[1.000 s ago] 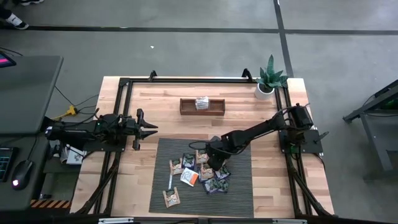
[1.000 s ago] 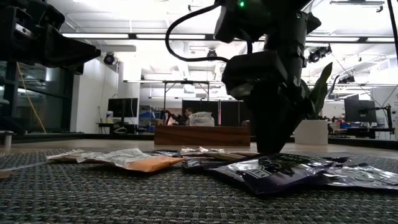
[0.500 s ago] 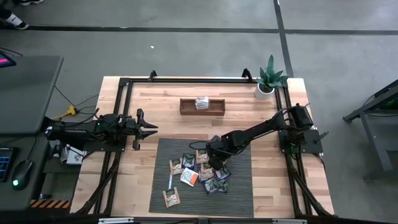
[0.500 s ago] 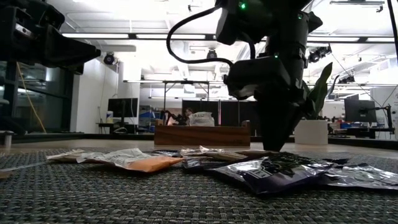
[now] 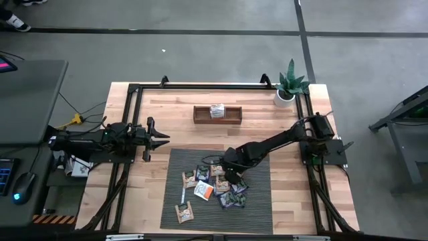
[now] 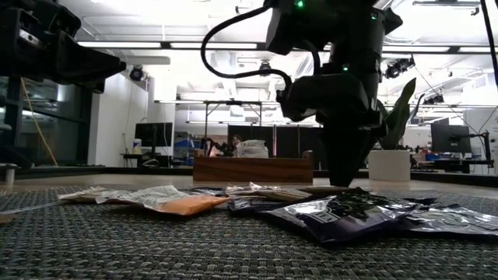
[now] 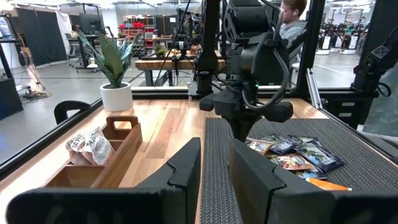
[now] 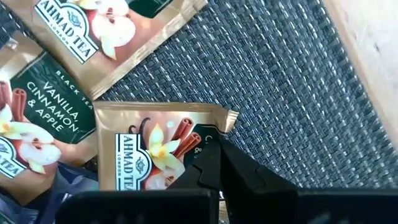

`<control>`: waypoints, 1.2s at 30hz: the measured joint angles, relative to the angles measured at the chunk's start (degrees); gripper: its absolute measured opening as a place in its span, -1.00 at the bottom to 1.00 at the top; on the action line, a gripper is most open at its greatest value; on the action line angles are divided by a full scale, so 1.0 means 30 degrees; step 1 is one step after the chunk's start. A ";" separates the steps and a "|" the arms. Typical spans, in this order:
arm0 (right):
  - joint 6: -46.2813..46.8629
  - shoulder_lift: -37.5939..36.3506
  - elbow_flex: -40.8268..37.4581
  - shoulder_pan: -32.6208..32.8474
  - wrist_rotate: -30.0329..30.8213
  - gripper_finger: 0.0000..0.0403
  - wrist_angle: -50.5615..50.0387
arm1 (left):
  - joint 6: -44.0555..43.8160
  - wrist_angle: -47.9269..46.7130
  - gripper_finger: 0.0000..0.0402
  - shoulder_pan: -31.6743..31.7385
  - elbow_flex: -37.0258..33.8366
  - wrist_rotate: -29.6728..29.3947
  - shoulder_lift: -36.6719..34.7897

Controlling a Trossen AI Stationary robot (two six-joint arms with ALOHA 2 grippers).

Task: Pick & Place Tea
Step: Put the light brown tea bag into the right compartment of the wooden organizer

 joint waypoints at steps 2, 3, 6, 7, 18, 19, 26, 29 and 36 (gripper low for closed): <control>-0.0633 0.0084 0.0670 -0.0004 0.0354 -1.00 -0.0662 | 0.0003 0.0000 -0.59 0.0003 -0.0007 0.0000 0.0004; -0.0971 0.0118 0.1002 -0.0012 0.0527 -1.00 -0.0966 | 0.0000 0.0004 -0.59 0.0007 -0.0002 0.0004 0.0004; -0.1795 0.0079 0.1960 0.0028 0.1055 -1.00 -0.1816 | 0.0000 0.0007 -0.59 0.0000 -0.0007 0.0000 0.0000; -0.2012 0.0062 0.2266 0.0015 0.1077 -1.00 -0.2066 | 0.0007 0.0000 -0.59 0.0007 -0.0006 0.0000 0.0000; -0.4863 0.0032 0.5178 0.0058 0.3538 -1.00 -0.5997 | 0.0004 0.0004 -0.59 0.0003 0.0001 0.0007 0.0007; -0.5254 0.0019 0.5431 0.0065 0.3865 -1.00 -0.6375 | 0.0000 0.0005 -0.59 0.0000 -0.0007 0.0007 0.0005; -0.8948 -0.0011 0.6738 0.0044 0.8296 -1.00 -0.9063 | 0.0003 0.0000 -0.59 0.0007 -0.0007 0.0007 0.0004; -1.0761 -0.0026 0.6842 -0.0137 1.0882 -1.00 -0.9228 | 0.0002 0.0006 -0.59 0.0007 -0.0002 0.0007 0.0000; -1.3759 -0.0048 0.6667 -0.1472 1.5948 -1.00 -0.8938 | 0.0000 0.0003 -0.59 0.0003 -0.0003 0.0007 0.0007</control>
